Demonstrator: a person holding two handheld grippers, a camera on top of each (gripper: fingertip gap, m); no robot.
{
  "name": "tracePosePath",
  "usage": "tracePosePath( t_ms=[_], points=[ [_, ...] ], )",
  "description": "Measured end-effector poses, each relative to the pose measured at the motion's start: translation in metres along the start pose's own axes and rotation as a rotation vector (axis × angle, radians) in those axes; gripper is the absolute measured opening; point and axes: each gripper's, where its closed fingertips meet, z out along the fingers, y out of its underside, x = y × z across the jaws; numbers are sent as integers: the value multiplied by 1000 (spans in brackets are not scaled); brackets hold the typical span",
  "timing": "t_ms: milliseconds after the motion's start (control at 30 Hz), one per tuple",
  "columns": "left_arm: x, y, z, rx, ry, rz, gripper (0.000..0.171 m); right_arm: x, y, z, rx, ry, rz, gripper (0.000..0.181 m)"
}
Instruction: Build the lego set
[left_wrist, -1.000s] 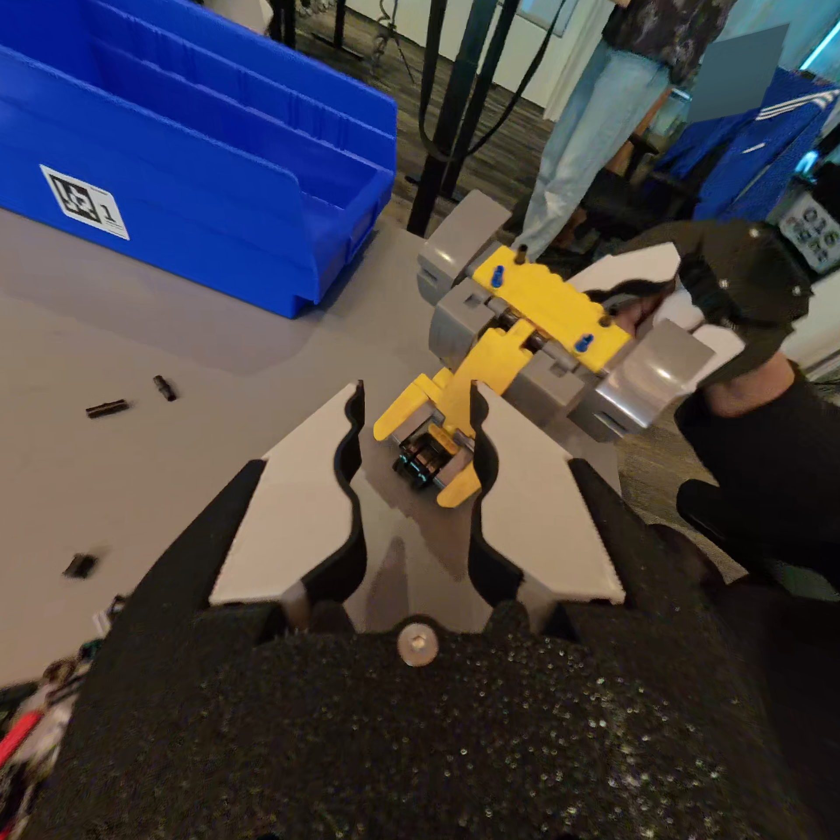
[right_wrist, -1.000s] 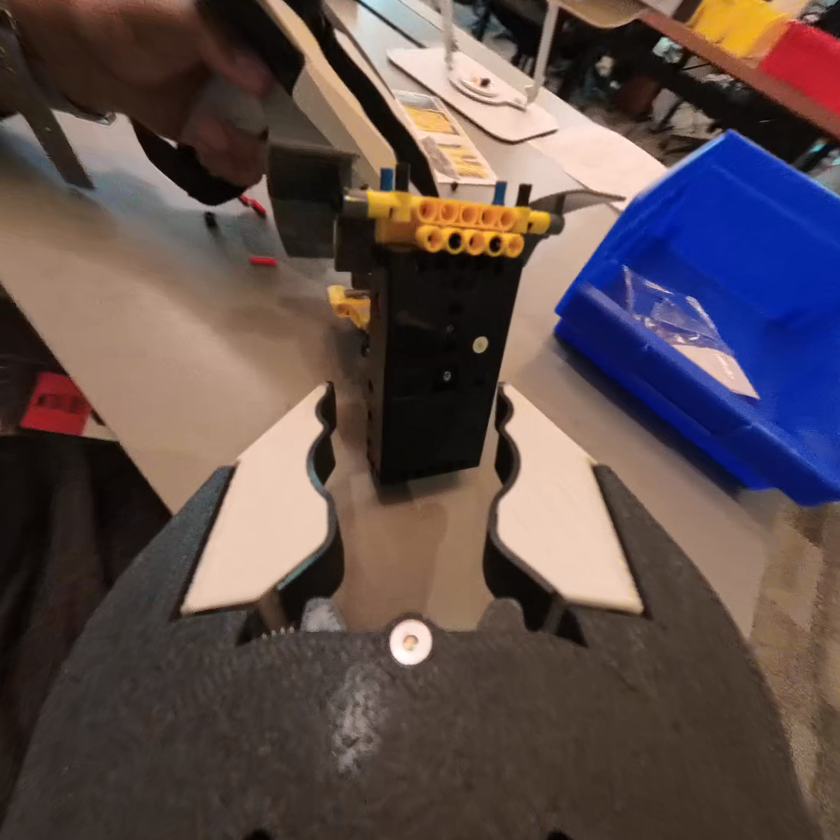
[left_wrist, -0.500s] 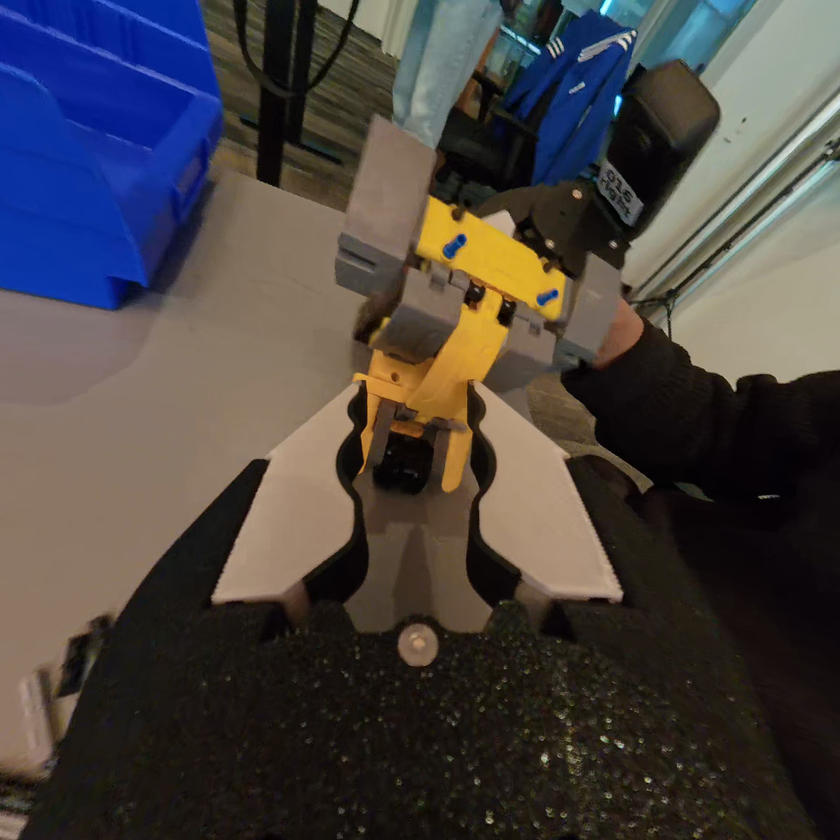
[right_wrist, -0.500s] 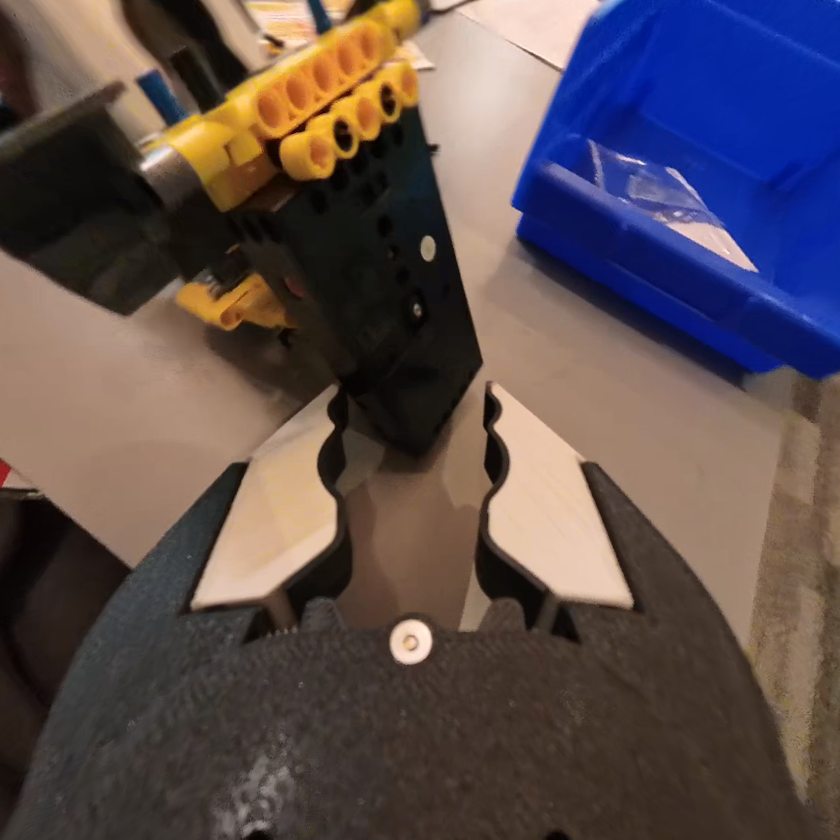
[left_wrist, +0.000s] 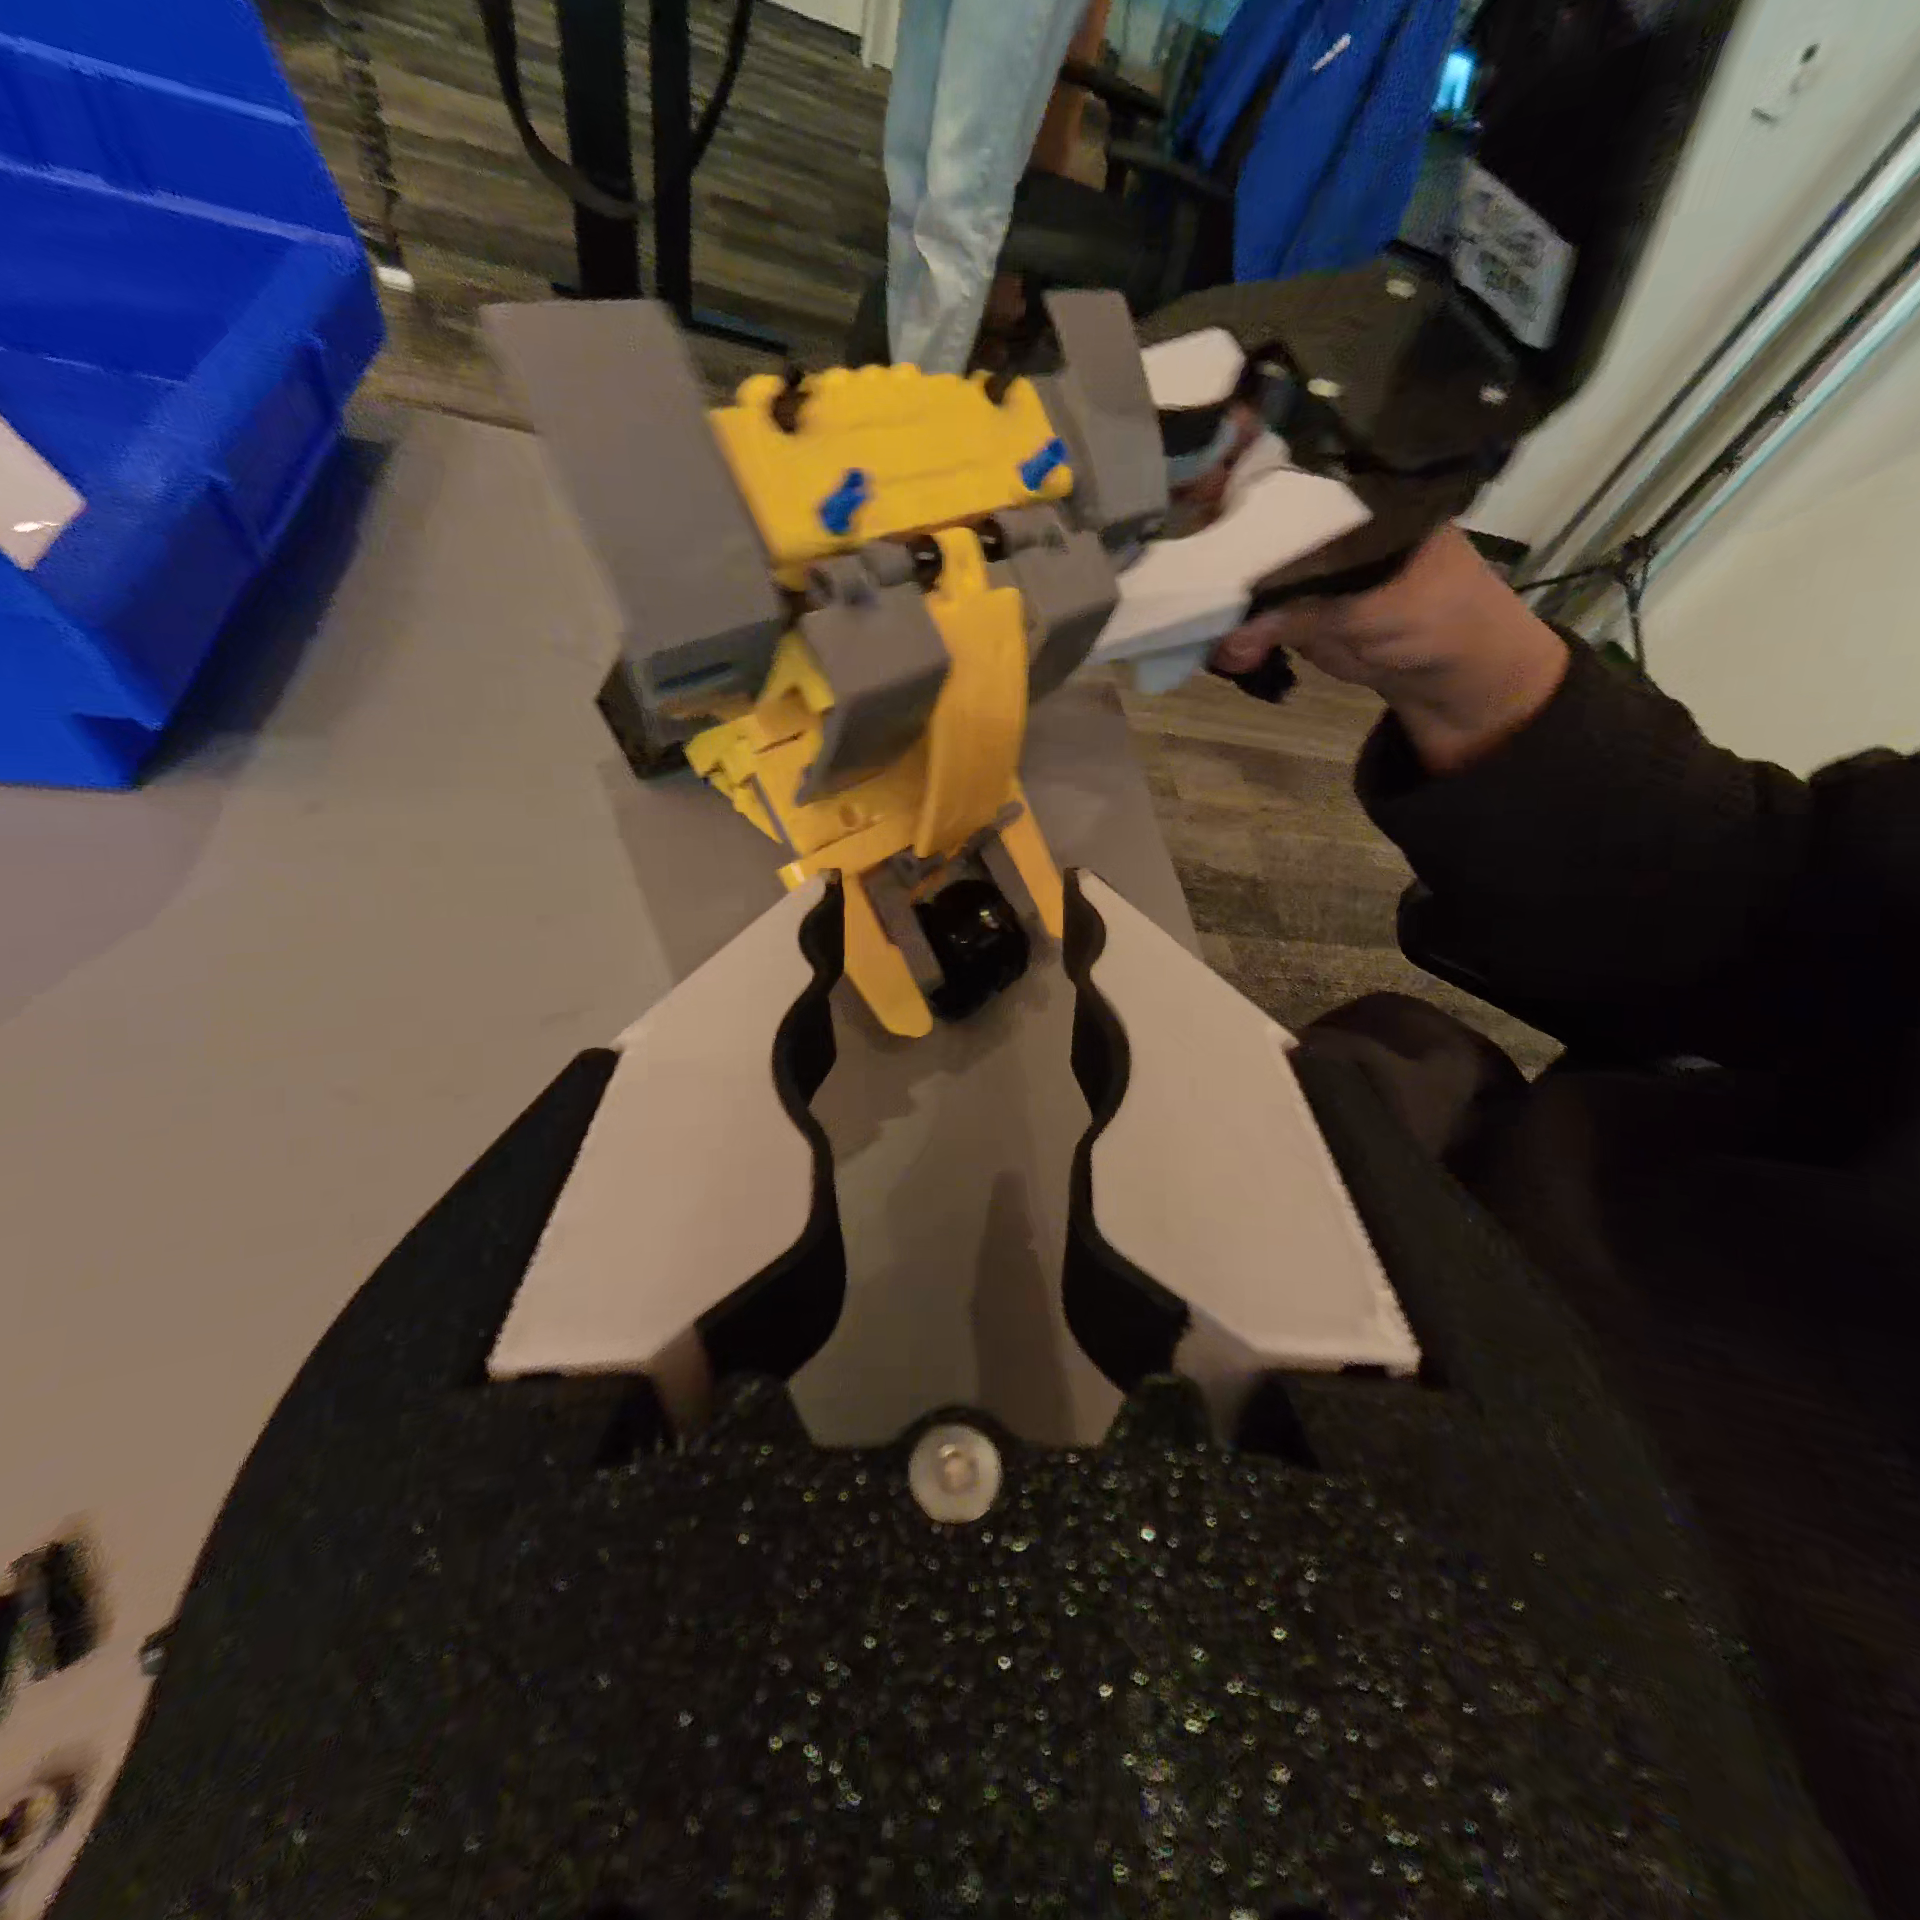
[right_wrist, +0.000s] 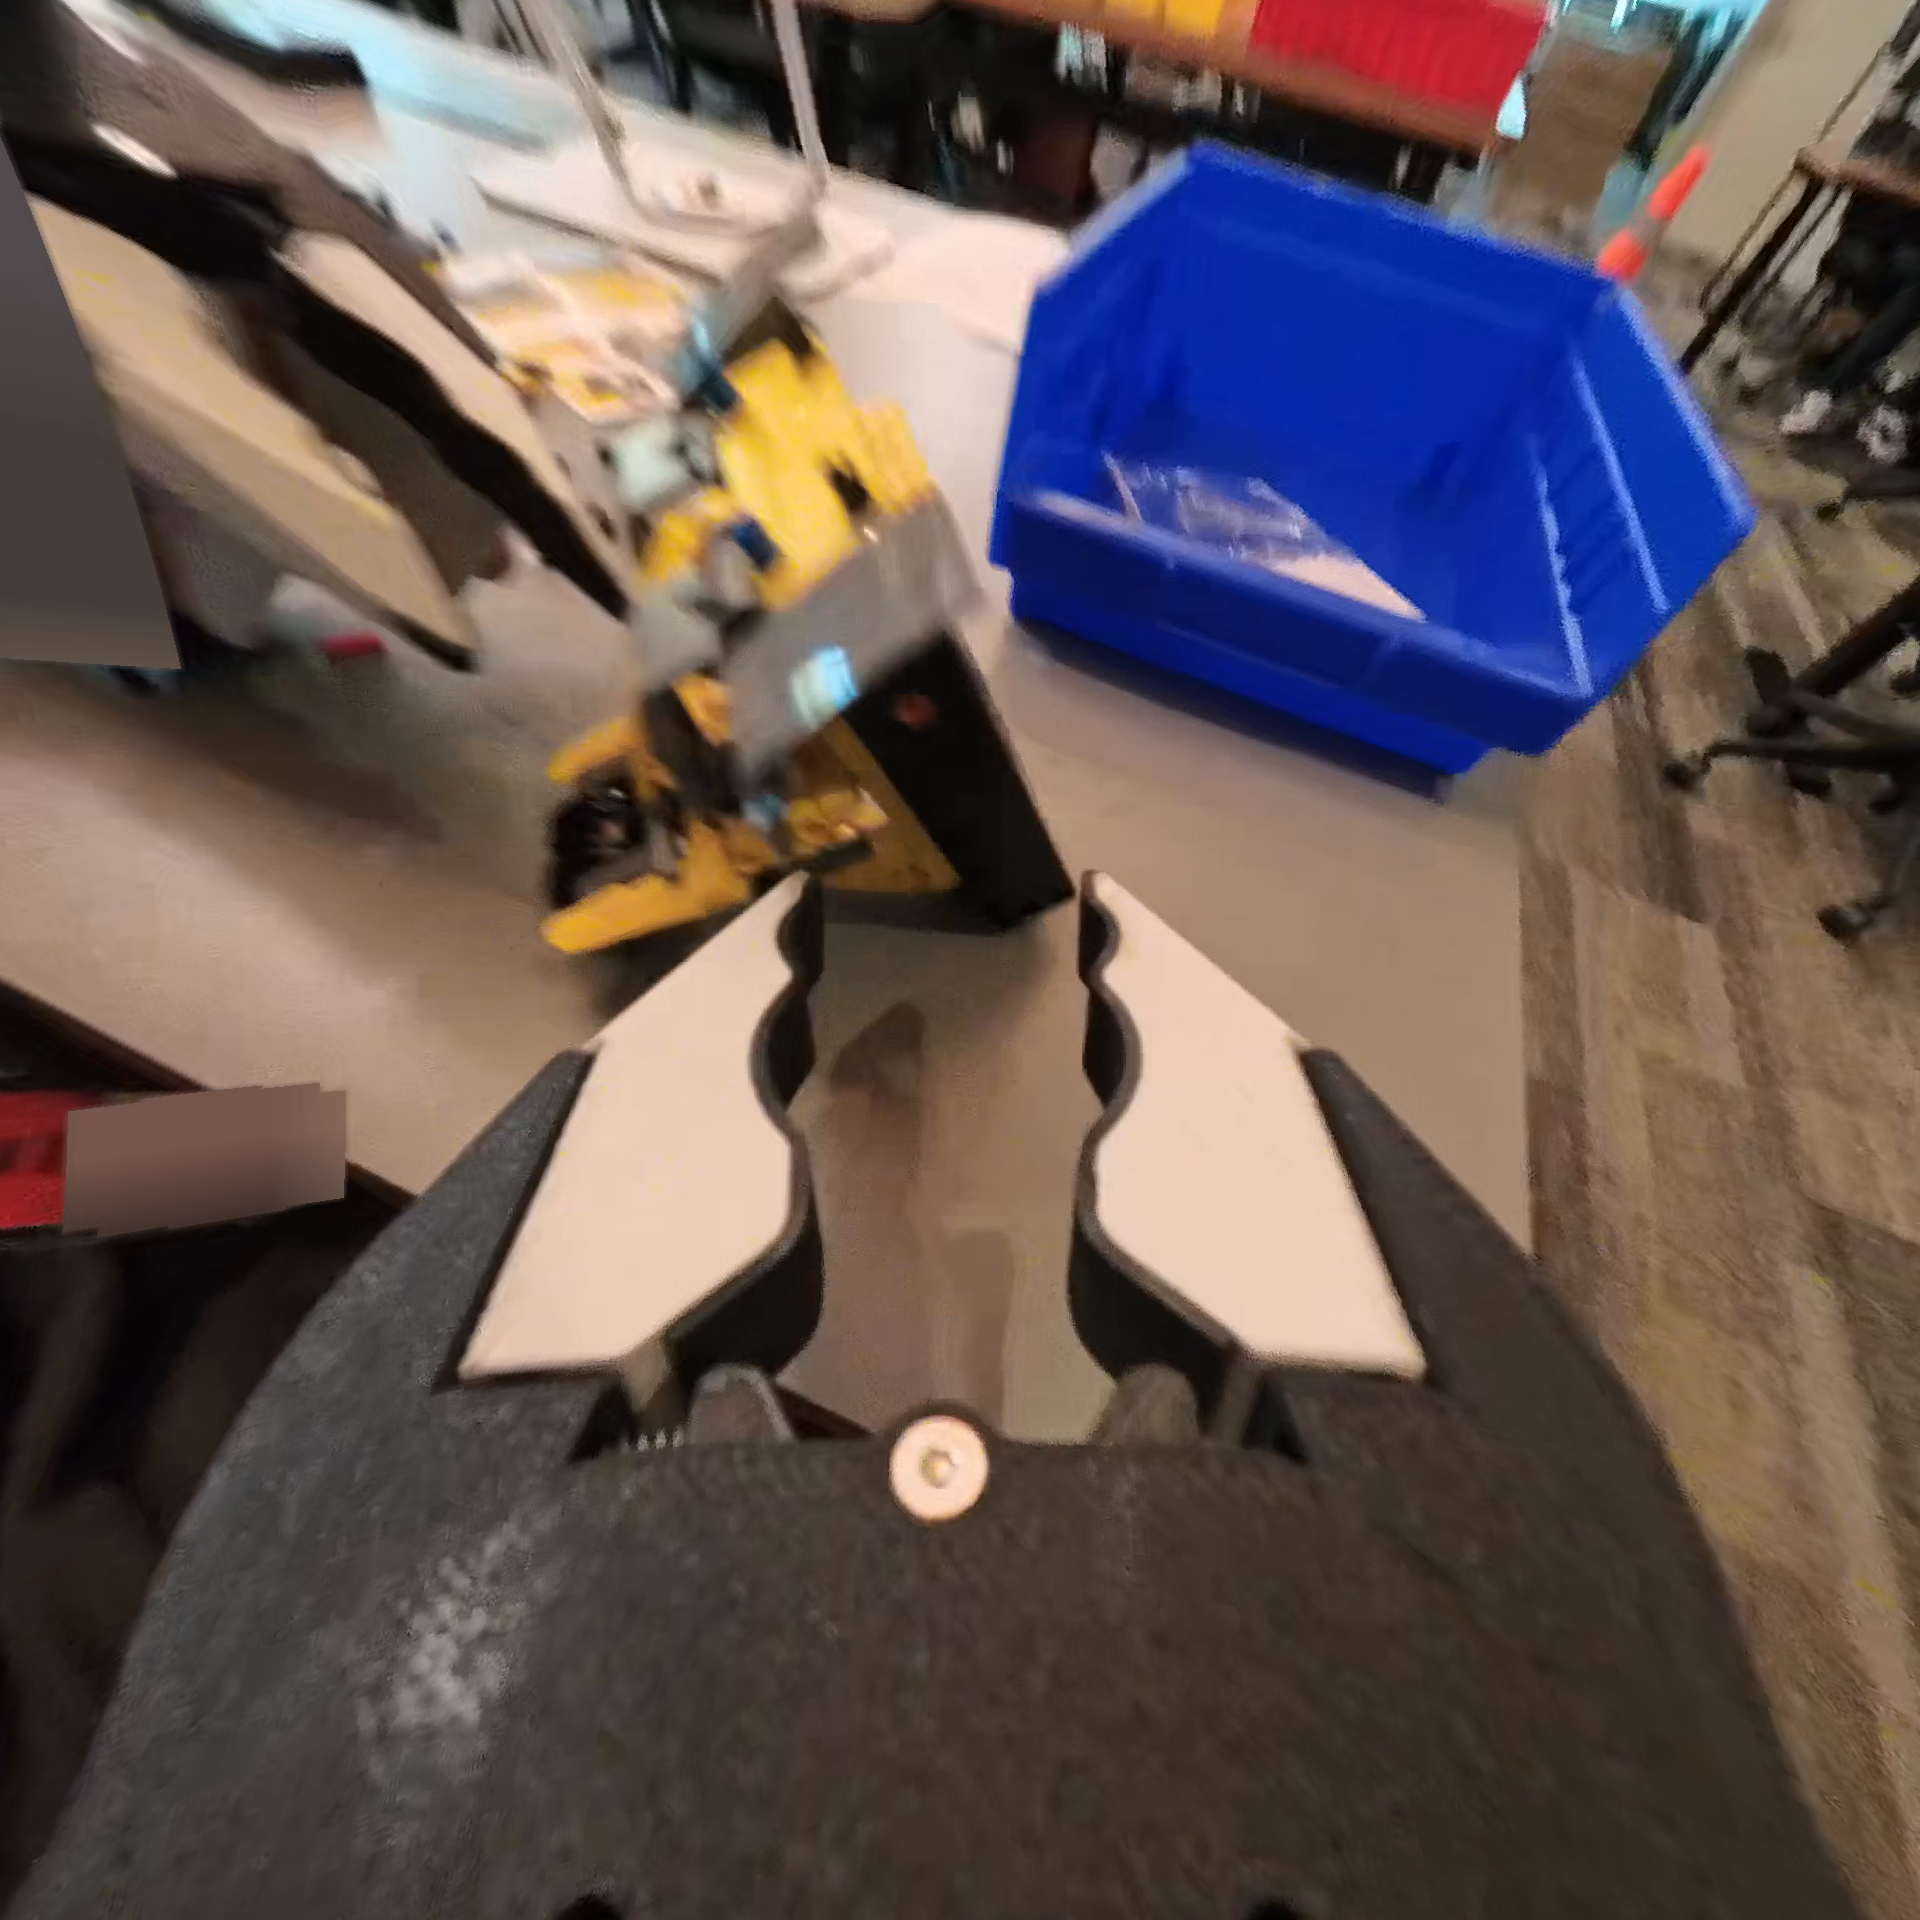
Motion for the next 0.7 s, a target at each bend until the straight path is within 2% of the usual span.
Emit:
tracePosePath(
  t_ms=[33,100,200,267,367,433,533,600,700],
  points=[
    [-4,-1,0,6,-18,3,40,-8,-6,-5,41,-6,-1,39],
    [-9,-6,0,28,-46,21,36,-19,-11,-11,76,9,-24,33],
    [-7,-13,2,62,-45,74,29,-30,0,-12,20,24,-37,33],
    [-4,-16,5,75,-23,99,26,-40,9,-11,-2,11,-29,33],
    [1,-20,8,87,56,97,25,-54,10,-15,61,-1,-17,27],
    [3,-18,11,62,104,69,26,-60,6,-18,112,12,-34,22],
    [3,-17,15,44,128,51,26,-63,11,-11,79,21,-48,22],
    [5,-13,21,11,140,66,26,-69,14,-6,60,5,-42,22],
    [12,-8,31,-46,151,127,26,-66,15,-2,55,61,-68,21]
  ],
)
